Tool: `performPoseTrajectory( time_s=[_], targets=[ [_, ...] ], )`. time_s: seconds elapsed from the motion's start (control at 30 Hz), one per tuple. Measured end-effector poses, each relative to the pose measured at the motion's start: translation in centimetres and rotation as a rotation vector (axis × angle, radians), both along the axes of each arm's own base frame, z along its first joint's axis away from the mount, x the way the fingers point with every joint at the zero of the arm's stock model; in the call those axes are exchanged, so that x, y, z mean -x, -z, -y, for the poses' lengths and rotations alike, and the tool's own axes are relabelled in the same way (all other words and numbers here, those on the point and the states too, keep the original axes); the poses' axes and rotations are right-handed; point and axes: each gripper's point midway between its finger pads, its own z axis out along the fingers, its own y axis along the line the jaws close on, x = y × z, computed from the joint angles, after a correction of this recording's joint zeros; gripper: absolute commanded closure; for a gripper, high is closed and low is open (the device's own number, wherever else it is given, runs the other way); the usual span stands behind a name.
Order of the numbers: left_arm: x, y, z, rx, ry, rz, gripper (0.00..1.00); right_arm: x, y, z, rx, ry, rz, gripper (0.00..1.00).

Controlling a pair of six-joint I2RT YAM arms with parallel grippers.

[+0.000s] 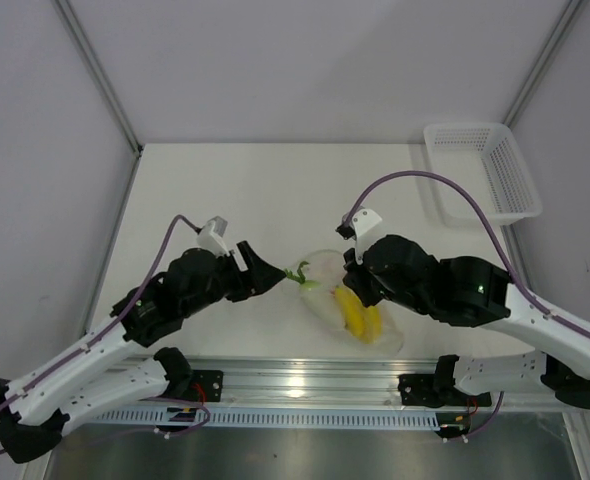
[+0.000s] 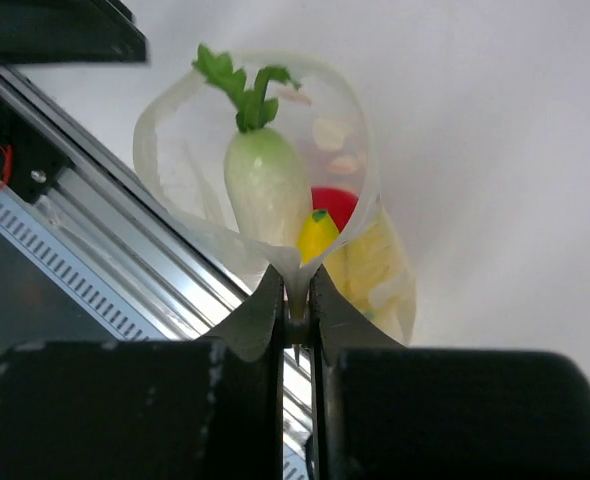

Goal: Place the food in the zip-top bag and seal the zipper
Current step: Zip the zipper food storage bag at the center of the board.

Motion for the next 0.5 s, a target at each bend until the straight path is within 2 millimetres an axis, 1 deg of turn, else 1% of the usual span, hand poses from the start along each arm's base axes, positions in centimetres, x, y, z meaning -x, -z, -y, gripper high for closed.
performPoseTrajectory(
  time_s=[0.1,0.17,0.27,0.3,0.37,0.4,0.5],
  targets=[
    [0.1,-0.8,-2.5,-0.018,-0.07,0.055,0.17,0.0,0.5,0.3,0.033,-0.027,0.021,1.0],
    [0.1,-1.4,-4.3,-0.031,-0.114,0.102,0.14,0.1,1.5,0.3,0.06,-0.045,0.019,1.0],
    [0.1,-2.3,-6.1,-0.039,-0.157,0.163,0.15,0.3,3.4,0.3,0.089,-0.063,0.004,1.0],
    [0.1,-2.5,-6.5,-0.049,-0.165,0.178,0.19,0.4,4.0,0.3,0.093,-0.069,0.0,1.0],
    [-0.1,-2.7,-6.6,-0.073,-0.16,0.198,0.22,0.8,4.9,0.4,0.095,-0.085,-0.013,1.0],
    [-0.2,-2.5,-6.5,-0.089,-0.152,0.201,0.27,1.1,5.1,0.5,0.09,-0.095,-0.019,1.0],
    [-0.8,-1.3,-5.7,-0.154,-0.127,0.185,0.34,1.8,4.8,0.6,0.045,-0.129,-0.028,1.0]
  ],
)
